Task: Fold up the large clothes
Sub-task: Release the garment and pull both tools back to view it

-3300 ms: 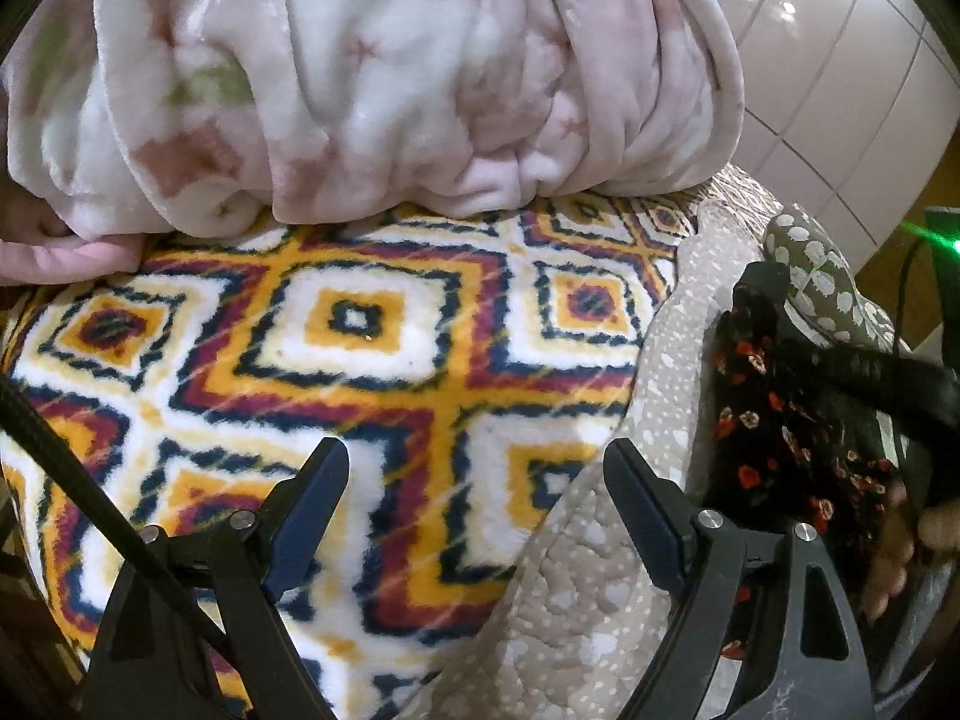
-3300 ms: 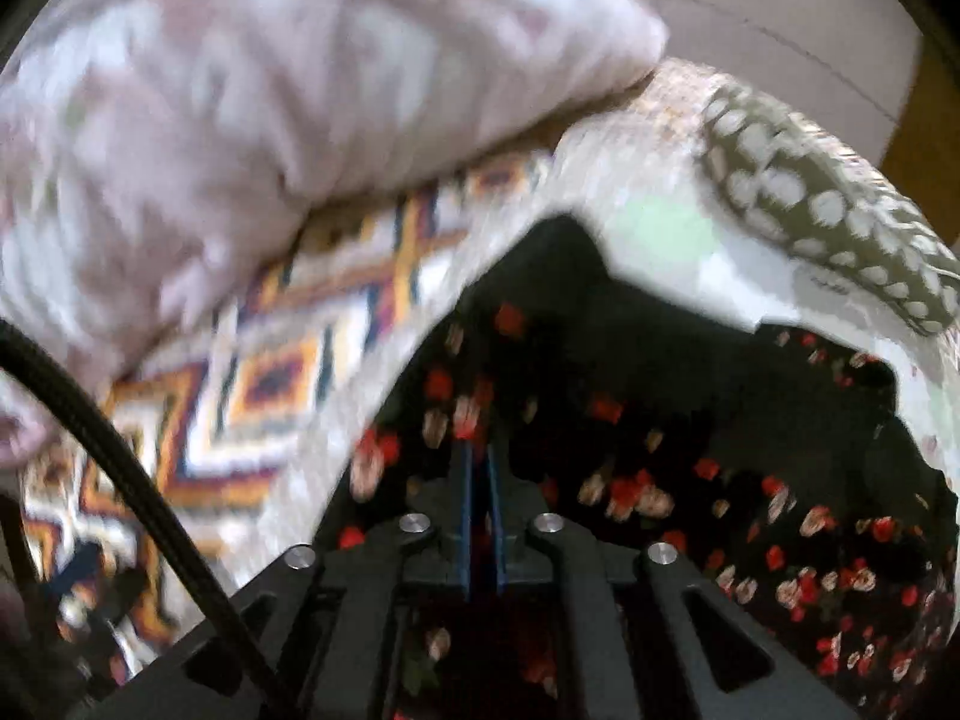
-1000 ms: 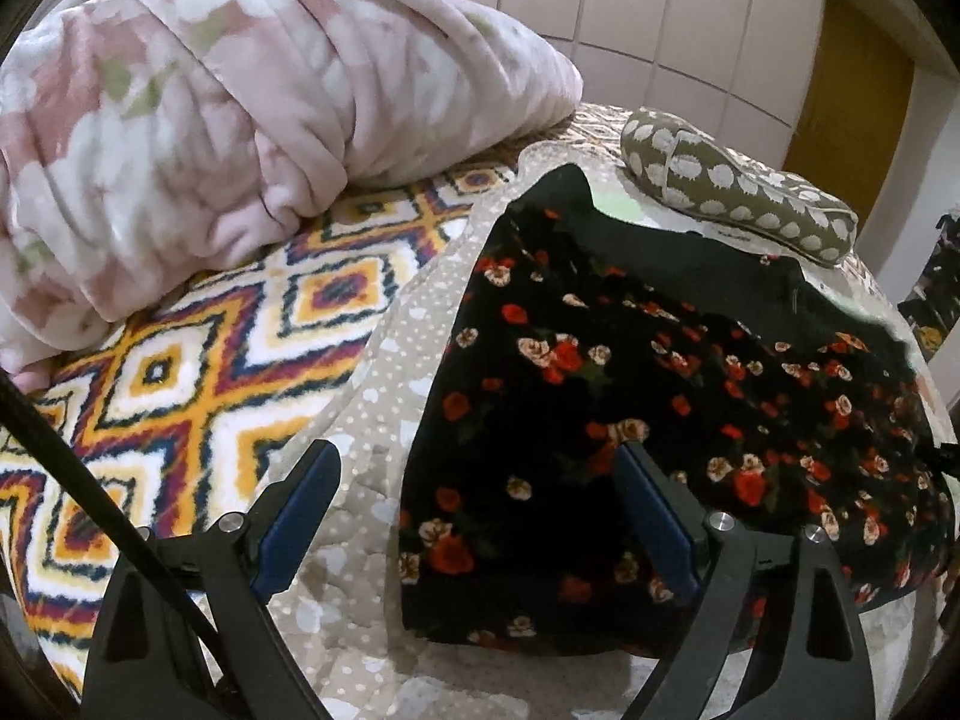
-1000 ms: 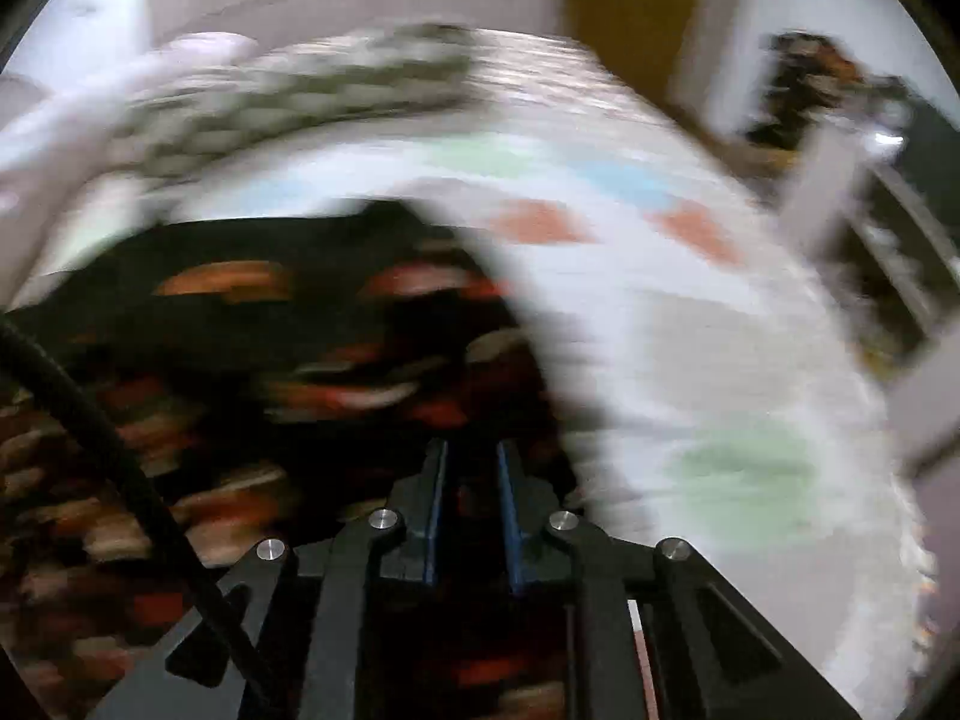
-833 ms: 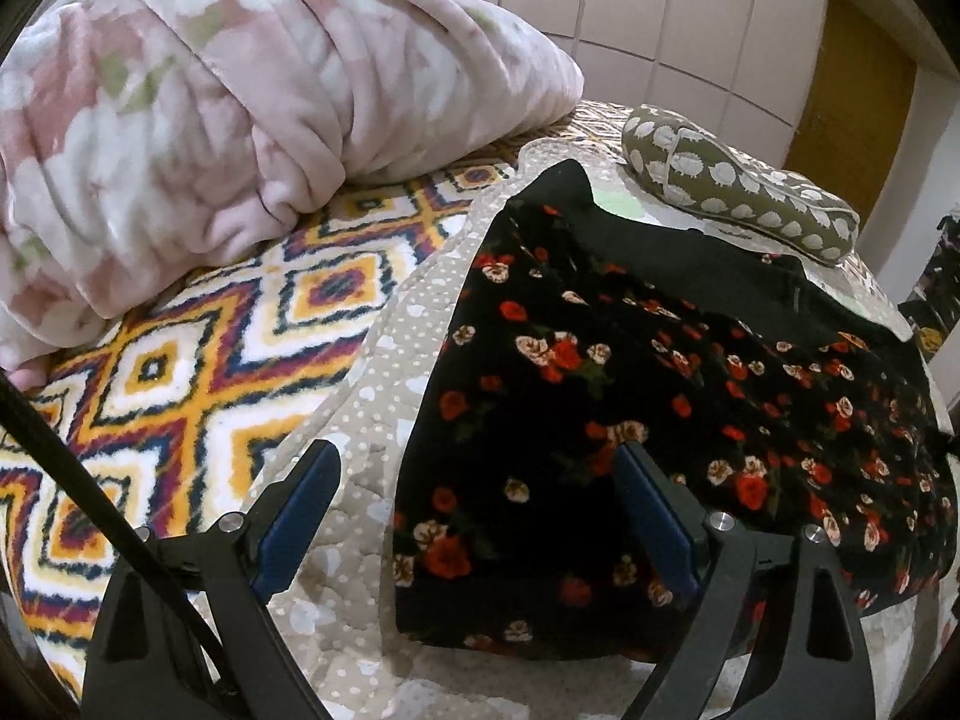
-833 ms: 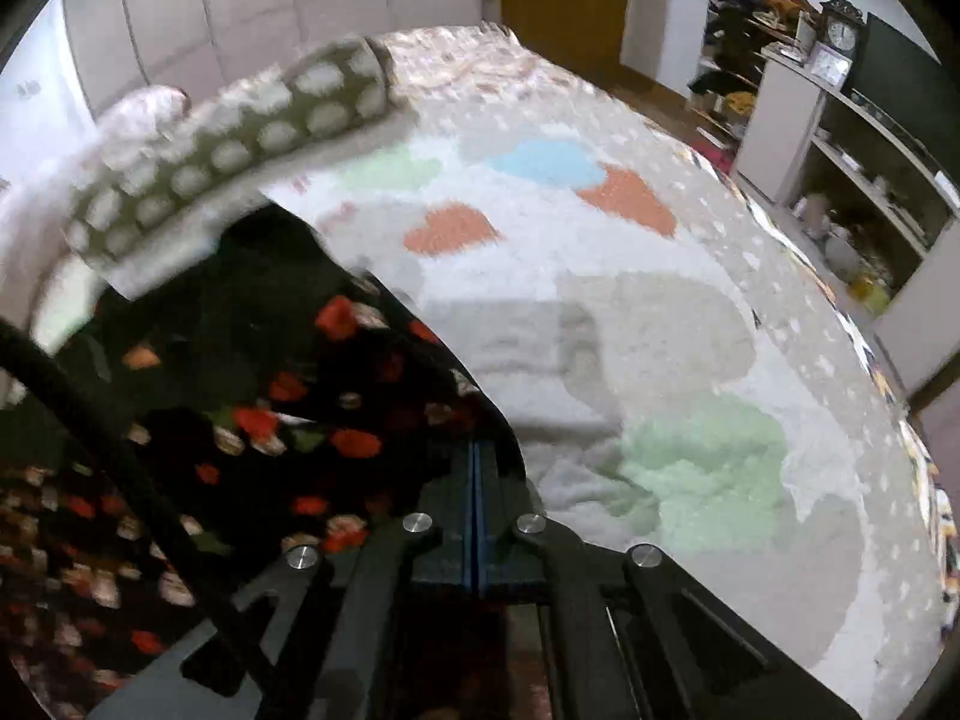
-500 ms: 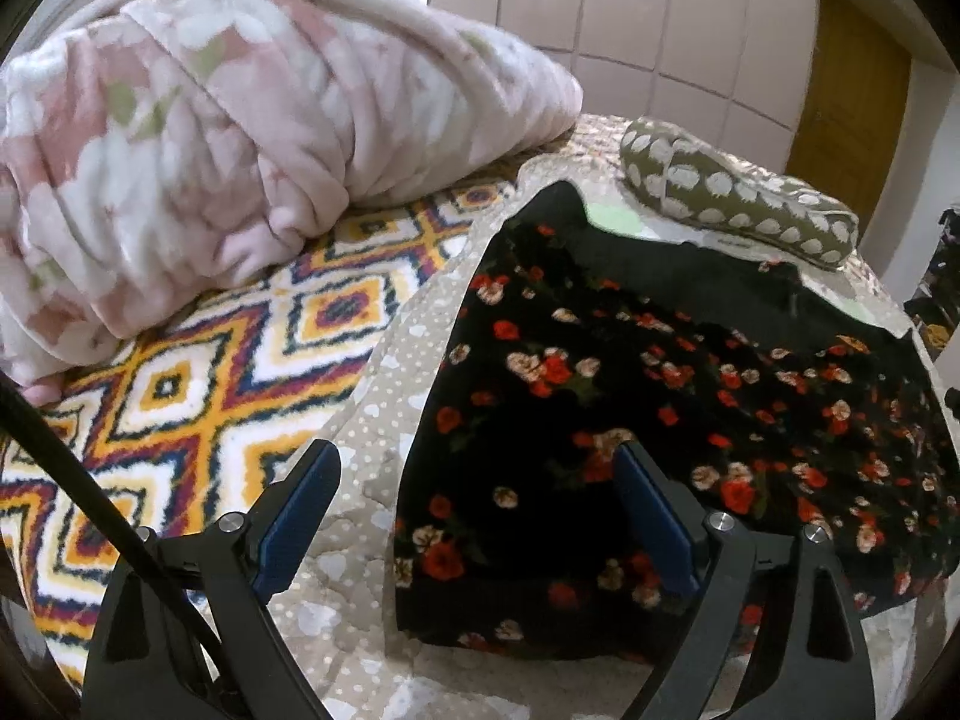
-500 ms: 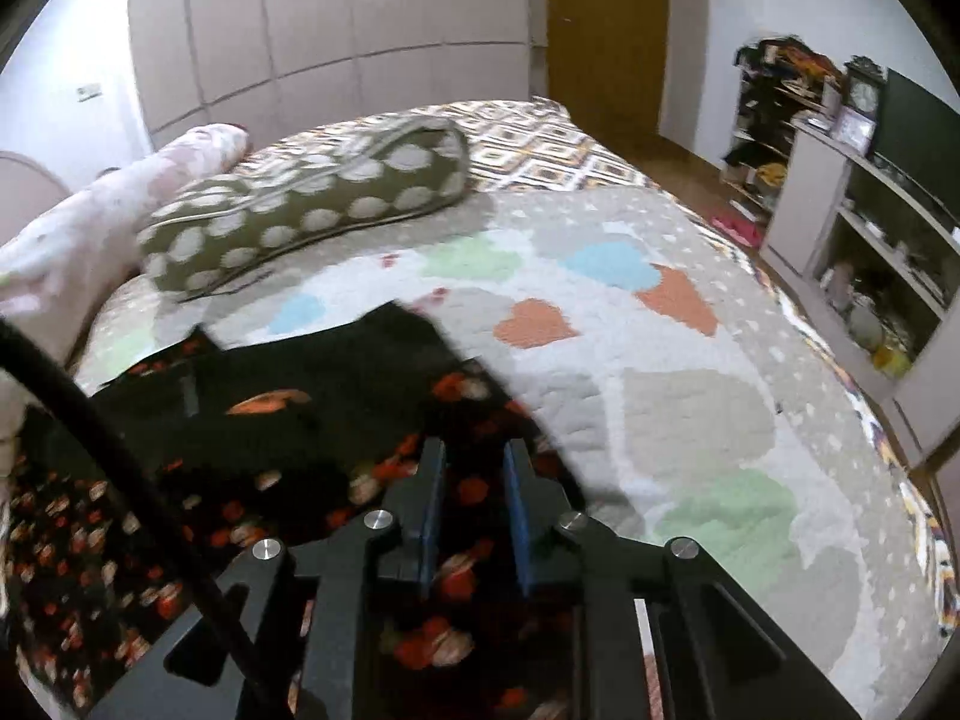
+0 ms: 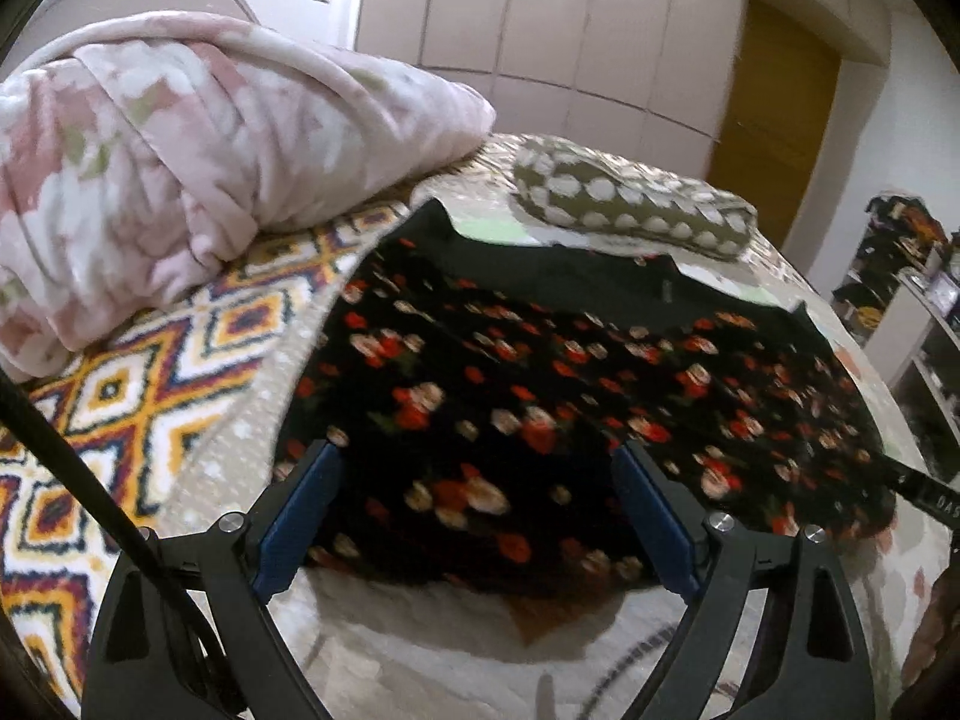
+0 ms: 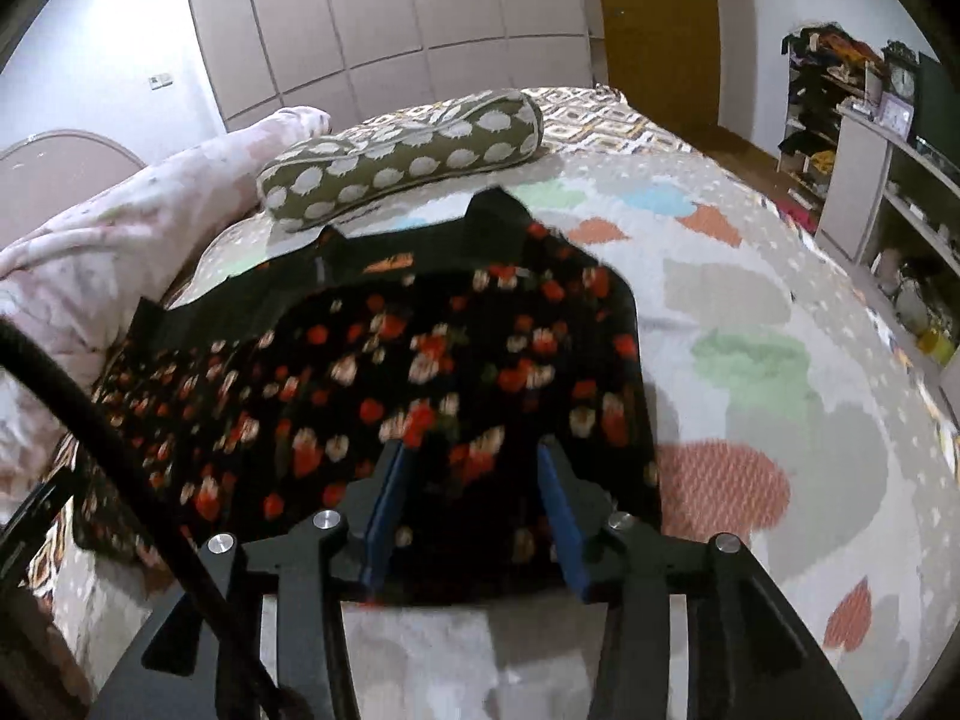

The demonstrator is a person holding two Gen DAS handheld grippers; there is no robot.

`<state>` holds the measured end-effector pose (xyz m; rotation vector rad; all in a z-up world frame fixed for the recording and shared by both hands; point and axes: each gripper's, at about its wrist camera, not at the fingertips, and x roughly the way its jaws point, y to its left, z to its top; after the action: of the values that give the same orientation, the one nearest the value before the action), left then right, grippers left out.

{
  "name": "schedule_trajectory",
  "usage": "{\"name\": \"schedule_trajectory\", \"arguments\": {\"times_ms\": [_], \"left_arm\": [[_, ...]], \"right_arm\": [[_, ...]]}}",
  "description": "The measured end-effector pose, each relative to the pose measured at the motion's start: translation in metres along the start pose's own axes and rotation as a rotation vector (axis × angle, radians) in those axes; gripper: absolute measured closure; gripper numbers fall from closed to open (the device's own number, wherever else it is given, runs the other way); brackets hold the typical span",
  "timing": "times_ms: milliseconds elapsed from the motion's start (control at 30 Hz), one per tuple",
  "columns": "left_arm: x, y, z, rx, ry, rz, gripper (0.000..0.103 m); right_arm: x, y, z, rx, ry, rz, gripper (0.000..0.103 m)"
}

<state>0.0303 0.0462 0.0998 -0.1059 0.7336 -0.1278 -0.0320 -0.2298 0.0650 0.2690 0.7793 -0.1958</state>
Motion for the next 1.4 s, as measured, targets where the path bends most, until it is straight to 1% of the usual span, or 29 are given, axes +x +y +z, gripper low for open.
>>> {"name": "schedule_trajectory", "arguments": {"times_ms": [167, 367, 500, 633, 833, 967, 1033, 1100, 1167, 1267, 1400], "left_arm": [[0.004, -0.016, -0.018, 0.042, 0.052, -0.017, 0.012], [0.005, -0.029, -0.038, 0.090, 0.077, 0.000, 0.012], [0.005, -0.033, -0.042, 0.103, 0.077, 0.001, 0.012], [0.007, -0.035, -0.042, 0.107, 0.082, -0.004, 0.012], [0.009, -0.037, -0.036, 0.100, 0.086, -0.028, 0.012], [0.010, -0.039, -0.032, 0.097, 0.085, -0.042, 0.012], [0.011, -0.039, -0.032, 0.095, 0.087, -0.045, 0.012], [0.012, -0.039, -0.031, 0.095, 0.090, -0.044, 0.012], [0.014, -0.040, -0.031, 0.096, 0.092, -0.044, 0.012], [0.015, -0.040, -0.029, 0.099, 0.092, -0.044, 0.012], [0.019, -0.042, -0.013, 0.088, 0.081, -0.060, 0.012]], "right_arm": [[-0.006, -0.001, -0.019, -0.011, 0.013, 0.008, 0.056], [-0.011, 0.001, -0.034, -0.025, 0.025, 0.043, 0.055], [-0.010, -0.002, -0.041, -0.017, 0.036, 0.052, 0.054], [-0.011, -0.012, -0.041, 0.013, 0.035, 0.045, 0.053], [-0.008, -0.030, -0.040, 0.077, 0.035, 0.030, 0.052], [-0.008, -0.040, -0.040, 0.122, 0.026, 0.043, 0.051], [-0.008, -0.045, -0.039, 0.148, 0.020, 0.058, 0.049], [-0.008, -0.050, -0.039, 0.174, 0.013, 0.074, 0.044], [-0.007, -0.057, -0.038, 0.204, 0.006, 0.090, 0.041], [-0.003, -0.069, -0.040, 0.283, 0.000, 0.133, 0.040], [0.000, -0.083, -0.043, 0.381, -0.011, 0.192, 0.035]]}}
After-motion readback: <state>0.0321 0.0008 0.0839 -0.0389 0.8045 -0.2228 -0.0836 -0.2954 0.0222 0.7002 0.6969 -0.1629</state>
